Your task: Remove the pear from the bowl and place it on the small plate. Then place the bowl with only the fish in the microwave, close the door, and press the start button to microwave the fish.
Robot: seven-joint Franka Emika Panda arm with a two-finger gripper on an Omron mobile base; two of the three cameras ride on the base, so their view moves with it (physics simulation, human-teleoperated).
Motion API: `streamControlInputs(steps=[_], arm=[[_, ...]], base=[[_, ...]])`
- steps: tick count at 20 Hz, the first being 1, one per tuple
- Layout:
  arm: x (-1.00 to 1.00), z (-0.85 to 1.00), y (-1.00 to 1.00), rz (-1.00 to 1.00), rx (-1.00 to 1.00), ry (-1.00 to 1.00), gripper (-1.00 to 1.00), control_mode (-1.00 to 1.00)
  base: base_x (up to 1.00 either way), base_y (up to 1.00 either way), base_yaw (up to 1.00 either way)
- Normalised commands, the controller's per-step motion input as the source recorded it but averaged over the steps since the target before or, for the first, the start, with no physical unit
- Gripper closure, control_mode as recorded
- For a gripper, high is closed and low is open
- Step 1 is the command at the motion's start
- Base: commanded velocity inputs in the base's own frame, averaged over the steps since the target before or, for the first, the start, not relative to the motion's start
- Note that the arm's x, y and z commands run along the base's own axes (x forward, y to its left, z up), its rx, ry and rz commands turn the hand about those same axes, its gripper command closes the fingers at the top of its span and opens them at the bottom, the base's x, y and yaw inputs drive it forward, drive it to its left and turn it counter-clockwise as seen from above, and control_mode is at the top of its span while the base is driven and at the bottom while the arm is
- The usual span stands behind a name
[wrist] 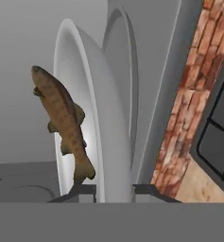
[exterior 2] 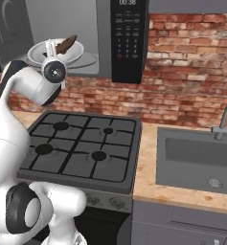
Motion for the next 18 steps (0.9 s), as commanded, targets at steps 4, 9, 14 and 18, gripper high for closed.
streamControlInputs(steps=[4,9,14,18], arm=[[0.57,0.0,0.01,0.0,0.0,0.09,1.0,-1.0],[0.6,0.0,0.03,0.0,0.0,0.1,1.0,-1.0],[0.43,-0.14,0.18,0.0,-0.02,0.13,1.0,-1.0],[0.12,-0.26,0.25,0.0,-0.02,0.05,-1.0,-1.0]], base=[[0.0,0.0,0.0],[0.0,0.0,0.0],[0.0,0.0,0.0],[0.0,0.0,0.0]])
